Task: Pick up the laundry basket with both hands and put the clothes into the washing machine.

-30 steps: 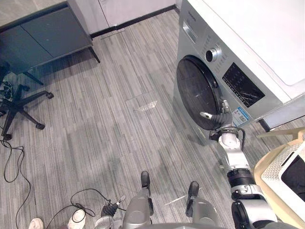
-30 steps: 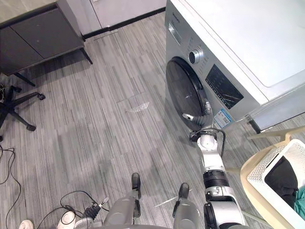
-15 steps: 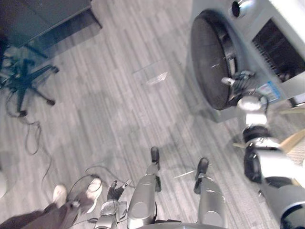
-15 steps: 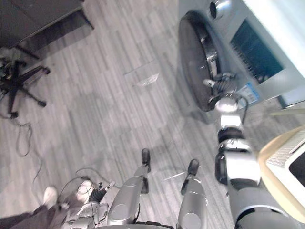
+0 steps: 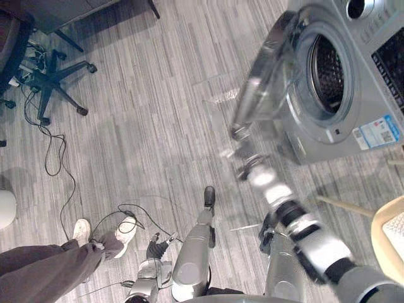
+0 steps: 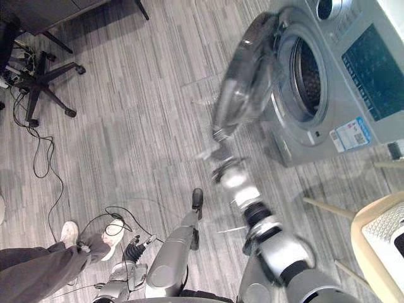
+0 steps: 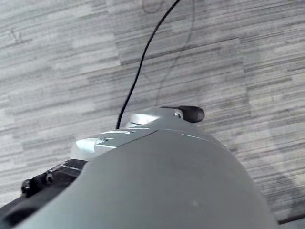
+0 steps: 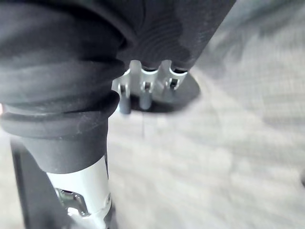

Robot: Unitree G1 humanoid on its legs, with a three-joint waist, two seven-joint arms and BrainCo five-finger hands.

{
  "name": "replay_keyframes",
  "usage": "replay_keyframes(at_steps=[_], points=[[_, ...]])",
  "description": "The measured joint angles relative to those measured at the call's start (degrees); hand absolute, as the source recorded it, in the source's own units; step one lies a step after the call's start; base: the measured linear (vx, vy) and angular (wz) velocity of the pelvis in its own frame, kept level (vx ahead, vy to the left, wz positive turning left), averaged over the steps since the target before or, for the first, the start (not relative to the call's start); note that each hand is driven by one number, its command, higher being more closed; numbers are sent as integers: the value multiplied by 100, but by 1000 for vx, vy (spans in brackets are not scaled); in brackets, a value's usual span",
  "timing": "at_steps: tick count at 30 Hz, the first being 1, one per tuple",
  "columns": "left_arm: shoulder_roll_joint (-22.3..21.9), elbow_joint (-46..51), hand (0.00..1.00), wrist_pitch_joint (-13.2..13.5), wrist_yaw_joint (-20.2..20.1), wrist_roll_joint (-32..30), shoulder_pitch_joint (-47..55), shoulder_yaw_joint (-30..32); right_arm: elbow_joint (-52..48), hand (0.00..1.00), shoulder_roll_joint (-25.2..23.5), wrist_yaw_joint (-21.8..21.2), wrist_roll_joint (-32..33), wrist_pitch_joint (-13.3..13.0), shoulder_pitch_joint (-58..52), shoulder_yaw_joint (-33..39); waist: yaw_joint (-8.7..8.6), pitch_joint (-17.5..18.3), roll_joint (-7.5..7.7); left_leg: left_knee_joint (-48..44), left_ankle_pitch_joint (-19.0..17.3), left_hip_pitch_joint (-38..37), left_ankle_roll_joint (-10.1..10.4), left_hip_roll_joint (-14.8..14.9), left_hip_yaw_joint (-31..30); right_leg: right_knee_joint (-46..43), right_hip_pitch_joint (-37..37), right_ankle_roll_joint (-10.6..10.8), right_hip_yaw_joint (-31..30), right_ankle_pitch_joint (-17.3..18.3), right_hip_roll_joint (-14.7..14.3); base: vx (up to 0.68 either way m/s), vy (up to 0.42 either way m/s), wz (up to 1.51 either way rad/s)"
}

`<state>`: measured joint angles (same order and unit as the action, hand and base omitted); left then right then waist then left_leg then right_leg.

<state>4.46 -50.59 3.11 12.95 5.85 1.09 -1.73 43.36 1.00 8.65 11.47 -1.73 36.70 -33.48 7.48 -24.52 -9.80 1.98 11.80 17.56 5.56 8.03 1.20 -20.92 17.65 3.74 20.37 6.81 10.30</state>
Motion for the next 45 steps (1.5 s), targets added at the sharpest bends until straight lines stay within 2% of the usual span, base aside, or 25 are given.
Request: replay_keyframes(at_steps=[2,3,4,5,7,9,11,14,17,19,21,24,25,28,30,34,35,38,41,42,45], points=[[15,0,0,-40,41,-41,7,109,-211,0,-416,-301,-27,-4,-303,-544,37,69,148,0,-8,-167,8,8,-31,-4,-224,-8,93,79,7,95,-85,28],[25,0,0,-69,86,-84,42,226,-474,0,-549,-457,-28,-32,-535,-659,37,134,282,1,-39,-289,31,4,-25,17,-384,11,128,117,16,97,-72,18],[63,1,0,-79,94,-195,78,325,-684,0,-547,-589,-28,-67,-696,-649,25,218,450,3,-58,-408,23,4,7,36,-489,32,110,132,37,53,-35,7],[68,1,0,-84,97,-214,91,415,-761,0,-518,-628,-28,-77,-770,-586,1,260,532,0,-58,-461,22,1,54,80,-549,35,98,130,38,22,-11,-4],[153,-1,0,-125,91,-223,122,481,-1090,0,-302,-630,-116,-119,-1273,-32,-71,497,829,10,-112,-607,-17,7,233,259,-669,46,-42,44,-16,-13,30,-27],[176,-3,0,-141,90,-264,107,480,-1252,0,-45,-621,-211,-140,-1650,356,-115,636,965,23,-159,-637,-5,29,407,424,-654,91,-189,-59,-80,-33,47,-49],[192,-136,0,-152,78,-442,-44,453,-1441,0,365,-592,-336,-162,-2311,1112,-335,797,1051,130,-196,-710,-55,93,708,740,-643,99,-472,-285,-179,-56,26,-64],[195,-440,0,-169,11,-601,-435,364,-1541,0,803,-614,-571,-146,-3099,1797,-524,894,1104,215,-213,-839,-82,102,1172,992,-554,143,-899,-474,-288,-63,24,-80],[330,-645,0,-174,-48,-640,-1079,365,-1386,0,1103,-647,-821,-52,-3660,2405,-727,929,1219,195,-233,-791,-107,142,1658,1116,-264,175,-1349,-612,-374,-52,-3,-81],[609,-653,0,-173,-48,-586,-1522,364,-1255,0,1172,-647,-890,6,-3930,2736,-918,887,1327,73,-255,-644,-112,215,1840,1107,-24,173,-1553,-634,-419,-51,-54,-68],[1241,-803,0,-185,-45,-367,-2330,418,-1283,0,1195,-696,-880,12,-4284,3098,-1072,735,1548,-449,-454,-245,-77,387,2017,1071,306,144,-1716,-800,-465,-69,-107,-53],[2069,-1119,0,-267,-48,-178,-3247,485,-1399,0,1197,-758,-873,16,-4555,3354,-1247,518,1733,-1171,-704,302,-74,640,2004,1081,567,79,-1731,-1006,-593,-91,-109,-30],[2525,-1214,0,-296,-50,-151,-3776,661,-1622,0,1196,-759,-870,11,-4732,3432,-1302,351,1801,-1498,-814,594,-62,845,1998,1120,705,85,-1727,-1036,-717,-129,-113,-38],[3065,-1183,0,-396,-52,-75,-4640,924,-2254,0,1153,-763,-758,-18,-5110,3481,-1277,261,1827,-2102,-1045,1293,-50,1301,2038,1343,1074,175,-1672,-1092,-940,-91,-68,-43],[3167,-1085,0,-455,-72,-109,-5076,986,-2529,0,1038,-762,-674,-42,-5273,3547,-1261,230,1823,-2297,-1116,1567,-58,1485,2112,1502,1189,250,-1554,-1141,-990,-20,-14,-28],[3205,-498,0,-513,-174,-204,-5682,1100,-2831,0,769,-763,-500,-94,-5527,3573,-1176,132,1858,-2491,-1182,1892,-81,1638,2145,1546,1386,250,-1411,-1147,-1021,44,1,-5],[3321,-306,0,-509,-170,-202,-5836,1125,-2907,0,658,-763,-475,-103,-5539,3574,-1126,21,1924,-2543,-1229,1903,-72,1691,2192,1550,1397,234,-1394,-1159,-1031,88,-2,-9],[3439,-195,0,-511,-167,-203,-5949,1137,-2957,0,600,-771,-410,-184,-5553,3572,-1097,-8,1942,-2861,-1448,2058,-66,1826,2214,1523,1451,51,-1264,-1416,-1026,113,4,-4],[3435,-173,0,-546,-121,-197,-6051,1148,-3054,0,577,-772,-295,-198,-5568,3573,-956,-12,1939,-3067,-1593,2188,-43,1939,2197,1510,1517,-47,-1188,-1594,-1056,133,6,-9],[3399,-167,0,-545,-209,-189,-6105,1071,-3168,0,566,-773,-253,-210,-5565,3570,-944,-15,1936,-3110,-1592,2285,-51,1960,2156,1499,1566,-77,-1132,-1616,-1063,182,4,0],[3347,-177,0,-581,-152,9,-6289,1114,-3509,0,522,-773,-220,-295,-5630,3571,-972,-115,1938,-3245,-1629,2454,-85,2009,2071,1474,1598,-59,-1064,-1600,-1088,144,26,8]])
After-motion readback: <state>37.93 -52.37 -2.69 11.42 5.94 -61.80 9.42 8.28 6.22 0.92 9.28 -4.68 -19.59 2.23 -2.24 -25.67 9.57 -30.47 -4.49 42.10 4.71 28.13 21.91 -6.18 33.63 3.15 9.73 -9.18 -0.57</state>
